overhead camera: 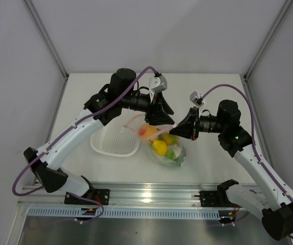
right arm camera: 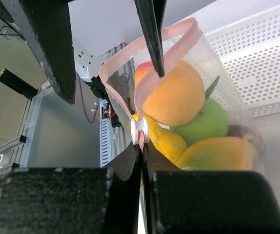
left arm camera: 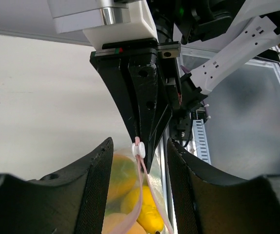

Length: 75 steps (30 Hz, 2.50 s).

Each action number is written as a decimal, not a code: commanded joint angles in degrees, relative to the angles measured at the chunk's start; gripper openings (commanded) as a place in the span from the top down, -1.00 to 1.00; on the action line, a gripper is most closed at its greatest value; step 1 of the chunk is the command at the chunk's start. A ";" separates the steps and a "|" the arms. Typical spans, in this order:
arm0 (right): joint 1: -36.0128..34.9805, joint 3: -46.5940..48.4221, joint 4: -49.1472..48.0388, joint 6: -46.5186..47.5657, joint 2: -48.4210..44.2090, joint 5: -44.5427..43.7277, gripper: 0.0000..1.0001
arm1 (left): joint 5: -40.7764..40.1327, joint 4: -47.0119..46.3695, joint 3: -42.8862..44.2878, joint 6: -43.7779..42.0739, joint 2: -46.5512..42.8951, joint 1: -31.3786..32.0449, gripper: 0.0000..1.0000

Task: Place the food in the zip-top bag and seal the zipper
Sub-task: Zip the zipper food storage bag at the center of the board.

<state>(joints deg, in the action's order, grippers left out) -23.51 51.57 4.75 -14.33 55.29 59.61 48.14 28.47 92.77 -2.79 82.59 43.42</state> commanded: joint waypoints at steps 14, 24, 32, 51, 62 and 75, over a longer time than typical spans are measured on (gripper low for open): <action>-0.66 5.12 1.40 3.25 0.08 -2.31 1.00 | 7.41 3.43 2.59 1.56 4.25 -0.18 -0.06; -0.75 6.17 2.72 3.87 -0.18 -2.66 1.00 | 7.41 4.58 3.47 1.73 6.18 0.17 0.24; -1.10 6.17 3.33 4.39 -0.27 -3.01 1.00 | 7.41 5.46 4.43 1.82 7.15 0.26 0.57; -0.75 1.60 3.51 2.64 -5.54 -10.57 1.00 | 1.44 5.63 1.98 0.94 3.81 0.17 0.99; 0.30 0.90 2.10 0.44 -7.91 -14.35 1.00 | -1.29 10.63 3.47 -2.74 3.72 -0.35 0.99; 3.20 2.83 6.12 2.01 -5.37 -6.28 1.00 | 2.21 13.99 4.96 -4.25 2.31 -2.64 0.99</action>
<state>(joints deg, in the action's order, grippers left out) -20.97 51.44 10.09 -14.17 48.36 48.38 48.25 41.54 94.76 -6.57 87.31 42.09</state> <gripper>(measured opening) 0.001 0.039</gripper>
